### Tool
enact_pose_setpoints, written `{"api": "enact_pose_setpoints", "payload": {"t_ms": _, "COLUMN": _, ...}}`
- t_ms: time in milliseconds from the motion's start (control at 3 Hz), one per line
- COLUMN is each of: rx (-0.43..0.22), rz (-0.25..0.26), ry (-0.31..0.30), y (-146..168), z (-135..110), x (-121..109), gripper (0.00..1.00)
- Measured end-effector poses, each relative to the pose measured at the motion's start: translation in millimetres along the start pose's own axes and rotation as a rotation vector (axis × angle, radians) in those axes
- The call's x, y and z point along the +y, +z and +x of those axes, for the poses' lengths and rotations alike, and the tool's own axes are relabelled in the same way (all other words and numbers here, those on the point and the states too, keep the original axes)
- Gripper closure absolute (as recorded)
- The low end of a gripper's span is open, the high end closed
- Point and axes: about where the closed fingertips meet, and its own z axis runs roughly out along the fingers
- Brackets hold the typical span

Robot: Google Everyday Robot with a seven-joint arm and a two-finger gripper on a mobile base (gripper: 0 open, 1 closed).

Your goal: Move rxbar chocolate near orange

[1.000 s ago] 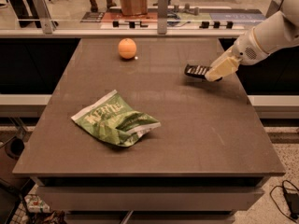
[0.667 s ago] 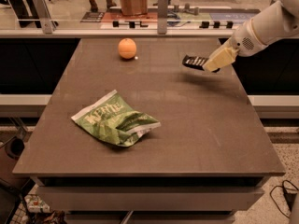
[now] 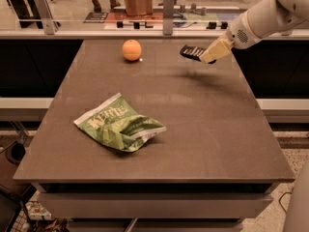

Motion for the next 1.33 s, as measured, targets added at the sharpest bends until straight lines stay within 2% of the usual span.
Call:
{"api": "enact_pose_setpoints", "payload": {"t_ms": 667, "rx": 0.009, "rz": 0.066, "ry": -0.002, "y": 37.9, "z": -30.4, "x": -16.0, "gripper": 1.00}}
{"api": "enact_pose_setpoints", "payload": {"t_ms": 1333, "rx": -0.039, "rz": 0.125, "ry": 0.014, "y": 59.5, "z": -58.5, "x": -24.9, "gripper": 1.00}}
